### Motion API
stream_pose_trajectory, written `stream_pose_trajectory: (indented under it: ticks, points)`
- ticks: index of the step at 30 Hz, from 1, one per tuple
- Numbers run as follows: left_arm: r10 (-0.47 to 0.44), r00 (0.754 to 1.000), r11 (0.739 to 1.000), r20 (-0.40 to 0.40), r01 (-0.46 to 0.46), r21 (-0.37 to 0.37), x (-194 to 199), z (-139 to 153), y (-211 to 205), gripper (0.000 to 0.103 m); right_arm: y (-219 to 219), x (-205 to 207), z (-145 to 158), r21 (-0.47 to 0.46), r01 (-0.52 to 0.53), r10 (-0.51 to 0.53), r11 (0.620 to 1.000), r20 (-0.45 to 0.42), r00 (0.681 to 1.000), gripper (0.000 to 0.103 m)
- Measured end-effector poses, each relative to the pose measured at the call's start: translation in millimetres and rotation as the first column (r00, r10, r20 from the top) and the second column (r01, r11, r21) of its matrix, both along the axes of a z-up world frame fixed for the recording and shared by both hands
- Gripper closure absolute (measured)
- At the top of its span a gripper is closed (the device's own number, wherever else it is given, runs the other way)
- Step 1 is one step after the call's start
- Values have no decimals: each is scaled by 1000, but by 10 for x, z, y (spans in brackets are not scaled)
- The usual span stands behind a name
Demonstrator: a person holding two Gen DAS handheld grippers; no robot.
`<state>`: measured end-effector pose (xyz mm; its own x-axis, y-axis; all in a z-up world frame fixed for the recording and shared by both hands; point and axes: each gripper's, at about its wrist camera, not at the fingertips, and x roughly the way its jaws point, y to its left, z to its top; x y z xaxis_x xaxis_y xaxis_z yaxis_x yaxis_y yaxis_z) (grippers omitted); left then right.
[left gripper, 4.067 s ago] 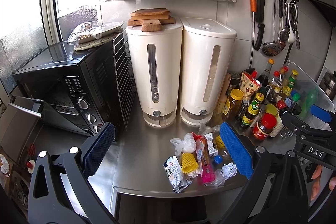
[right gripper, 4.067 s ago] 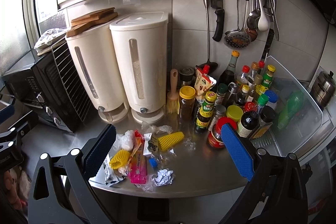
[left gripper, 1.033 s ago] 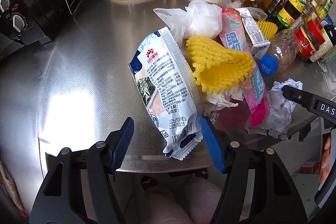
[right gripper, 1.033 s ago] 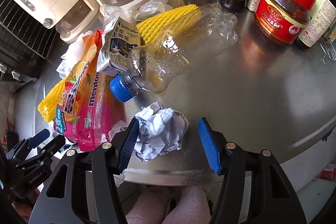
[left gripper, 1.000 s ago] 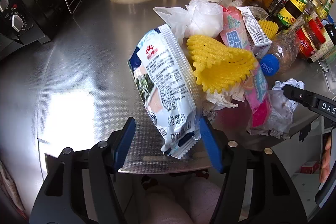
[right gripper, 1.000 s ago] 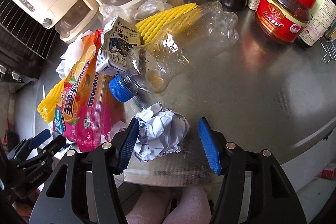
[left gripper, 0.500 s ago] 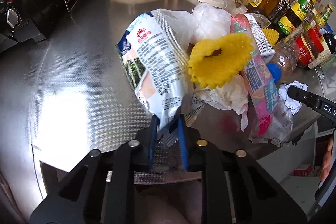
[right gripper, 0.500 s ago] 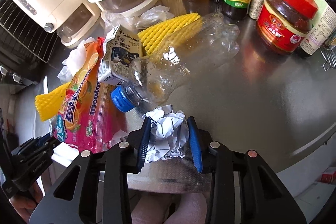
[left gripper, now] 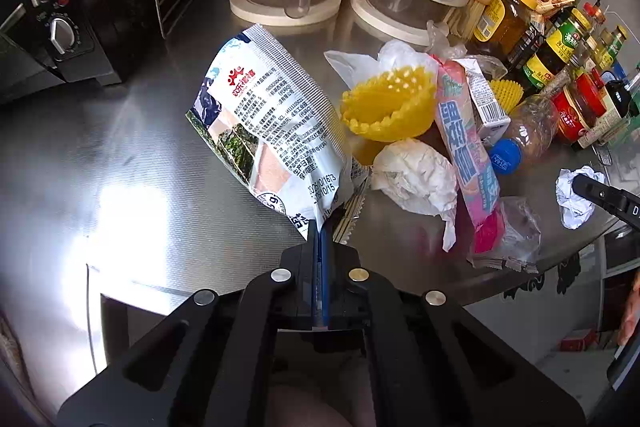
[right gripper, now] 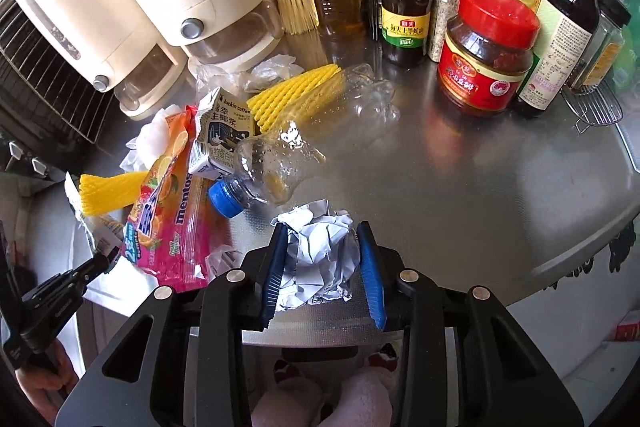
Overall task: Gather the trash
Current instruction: 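Carry the snack bag and foil down over the black bin and release both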
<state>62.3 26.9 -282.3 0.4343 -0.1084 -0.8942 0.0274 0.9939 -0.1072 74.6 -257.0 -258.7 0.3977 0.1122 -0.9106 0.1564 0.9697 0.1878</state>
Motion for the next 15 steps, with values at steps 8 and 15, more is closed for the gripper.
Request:
stream_pose_trajectory:
  ticks: [8,15]
  points:
    - [29,997,999,67,-31,21,-233,374,133,103,78,-188,319,-2,-18,18,1000,63,998,66]
    - [7,995,1000,103,-8,6,-618,642,105,103,213,-490,543,-7,-62,62,998,95,994,66]
